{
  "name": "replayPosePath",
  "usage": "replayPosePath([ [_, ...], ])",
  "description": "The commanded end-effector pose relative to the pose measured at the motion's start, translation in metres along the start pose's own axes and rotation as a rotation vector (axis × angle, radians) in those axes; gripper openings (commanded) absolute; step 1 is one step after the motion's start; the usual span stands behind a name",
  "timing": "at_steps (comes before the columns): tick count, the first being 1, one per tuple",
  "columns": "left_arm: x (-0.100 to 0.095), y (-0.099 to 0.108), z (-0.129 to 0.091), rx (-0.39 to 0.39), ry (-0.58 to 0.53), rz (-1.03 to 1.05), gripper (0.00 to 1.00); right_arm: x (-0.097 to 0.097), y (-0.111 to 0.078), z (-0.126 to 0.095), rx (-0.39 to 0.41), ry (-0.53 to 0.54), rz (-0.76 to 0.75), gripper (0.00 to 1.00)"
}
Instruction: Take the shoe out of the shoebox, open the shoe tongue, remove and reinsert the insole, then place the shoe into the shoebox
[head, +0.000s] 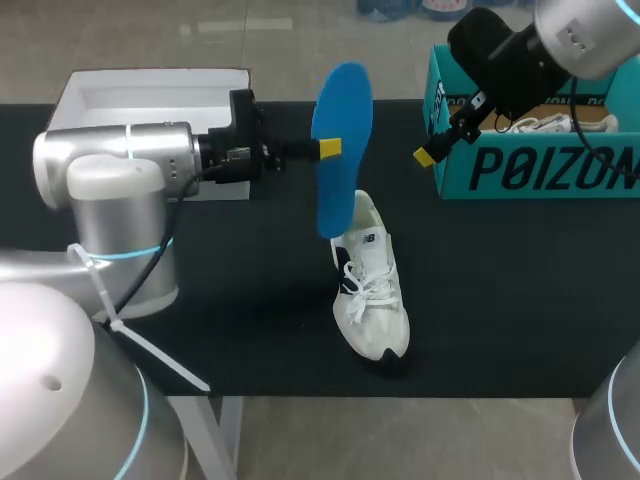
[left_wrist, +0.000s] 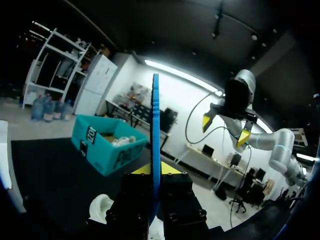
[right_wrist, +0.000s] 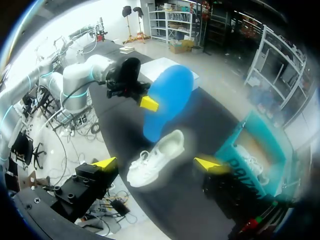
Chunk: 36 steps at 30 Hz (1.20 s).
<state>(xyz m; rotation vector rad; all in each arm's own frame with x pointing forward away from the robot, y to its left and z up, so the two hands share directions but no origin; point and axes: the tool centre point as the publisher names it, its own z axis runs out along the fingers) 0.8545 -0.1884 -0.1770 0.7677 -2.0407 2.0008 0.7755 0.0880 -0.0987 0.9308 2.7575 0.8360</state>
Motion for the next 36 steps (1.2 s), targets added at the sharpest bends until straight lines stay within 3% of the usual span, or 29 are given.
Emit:
replayPosePath([
  [1, 0.003, 0.002, 0.001, 0.007, -0.020, 0.001, 0.00, 0.000, 0.001, 0.002, 0.001, -0.001, 0.001, 1.00],
  [27, 0.003, 0.002, 0.001, 0.007, -0.020, 0.001, 0.00, 0.000, 0.001, 0.002, 0.001, -0.001, 0.001, 1.00],
  [36, -0.007, 0.004, 0.002, 0.088, -0.001, 0.350, 0.00, 0.000, 0.001, 0.002, 0.001, -0.001, 0.001, 1.00],
])
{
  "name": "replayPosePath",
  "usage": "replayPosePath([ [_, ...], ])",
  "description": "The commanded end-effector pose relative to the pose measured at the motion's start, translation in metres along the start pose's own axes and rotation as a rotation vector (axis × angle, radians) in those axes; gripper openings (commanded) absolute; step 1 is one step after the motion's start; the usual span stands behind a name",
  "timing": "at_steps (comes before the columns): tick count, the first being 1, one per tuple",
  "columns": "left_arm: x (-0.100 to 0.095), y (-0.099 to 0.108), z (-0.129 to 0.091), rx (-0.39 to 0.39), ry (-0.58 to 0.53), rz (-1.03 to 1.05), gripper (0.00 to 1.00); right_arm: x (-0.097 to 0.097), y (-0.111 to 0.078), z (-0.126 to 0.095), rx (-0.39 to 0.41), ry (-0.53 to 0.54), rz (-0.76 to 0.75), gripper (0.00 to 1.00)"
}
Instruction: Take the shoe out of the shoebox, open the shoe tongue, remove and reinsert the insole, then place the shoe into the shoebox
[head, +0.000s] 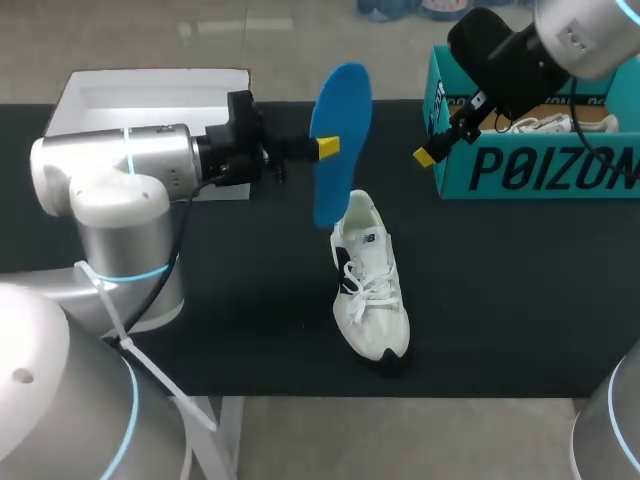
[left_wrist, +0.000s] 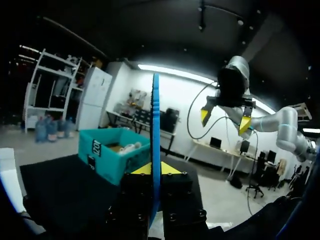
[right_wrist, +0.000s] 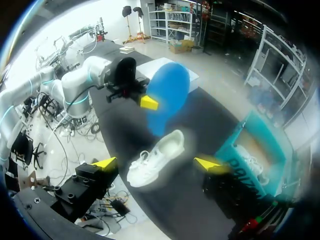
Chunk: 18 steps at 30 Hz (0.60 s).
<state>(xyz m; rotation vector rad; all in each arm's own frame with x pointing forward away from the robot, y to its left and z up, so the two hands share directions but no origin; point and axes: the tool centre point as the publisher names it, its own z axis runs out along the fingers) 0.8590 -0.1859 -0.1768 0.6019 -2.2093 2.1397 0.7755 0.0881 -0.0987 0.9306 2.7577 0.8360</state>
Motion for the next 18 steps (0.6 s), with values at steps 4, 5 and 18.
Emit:
replayPosePath([
  [4, -0.002, 0.003, 0.006, 0.095, 0.034, 0.234, 0.00, 0.000, 0.001, 0.002, 0.001, -0.001, 0.002, 1.00],
  [5, -0.002, 0.002, 0.007, 0.099, 0.046, 0.252, 0.00, 0.000, 0.001, 0.002, 0.001, -0.001, 0.002, 1.00],
  [18, -0.002, -0.011, 0.013, 0.015, 0.021, 0.291, 0.00, 0.000, 0.001, 0.002, 0.001, -0.001, 0.002, 1.00],
])
